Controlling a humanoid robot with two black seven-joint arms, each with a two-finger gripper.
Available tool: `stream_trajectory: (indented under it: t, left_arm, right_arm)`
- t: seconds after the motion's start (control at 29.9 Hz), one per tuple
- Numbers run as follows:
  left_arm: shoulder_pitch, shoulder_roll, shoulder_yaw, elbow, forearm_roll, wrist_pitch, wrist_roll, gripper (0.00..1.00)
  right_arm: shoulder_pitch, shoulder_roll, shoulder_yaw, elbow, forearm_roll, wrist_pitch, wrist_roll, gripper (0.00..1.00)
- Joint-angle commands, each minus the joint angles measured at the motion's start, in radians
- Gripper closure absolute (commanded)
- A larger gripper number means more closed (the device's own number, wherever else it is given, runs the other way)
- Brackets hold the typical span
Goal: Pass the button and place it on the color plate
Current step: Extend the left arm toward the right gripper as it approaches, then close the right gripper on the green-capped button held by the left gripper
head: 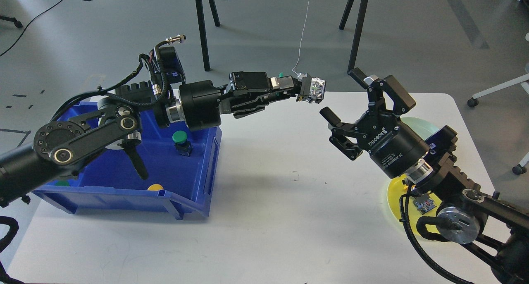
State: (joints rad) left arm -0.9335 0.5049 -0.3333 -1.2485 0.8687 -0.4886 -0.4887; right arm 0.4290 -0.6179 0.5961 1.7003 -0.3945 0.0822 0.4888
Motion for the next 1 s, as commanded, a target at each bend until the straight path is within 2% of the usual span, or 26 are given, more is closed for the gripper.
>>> stream_trajectory:
  t: [0.0,0.17,0.6,0.87,0.97]
  left_arm:
    - [-0.001,0.000,0.000,0.000,0.000,0.000,0.000,0.92]
    - [-0.001,0.000,0.000,0.000,0.000,0.000,0.000,0.92]
    - [-0.001,0.000,0.000,0.001,-0.004,0.000,0.000,0.92]
    - [-0.001,0.000,0.000,0.001,-0.008,0.000,0.000,0.92]
    - [-0.002,0.000,0.000,0.003,-0.008,0.000,0.000,0.92]
  right_arm:
    - [0.069,0.023,-0.077,-0.028,0.000,-0.012,0.000,0.01]
    - [0.091,0.073,-0.088,-0.047,0.003,-0.044,0.000,0.01]
    - [0.091,0.090,-0.073,-0.039,0.005,-0.095,0.000,0.09]
    - [0.093,0.092,-0.065,-0.034,0.005,-0.095,0.000,0.34]
    - [0.099,0.092,-0.065,-0.034,0.005,-0.095,0.000,0.40]
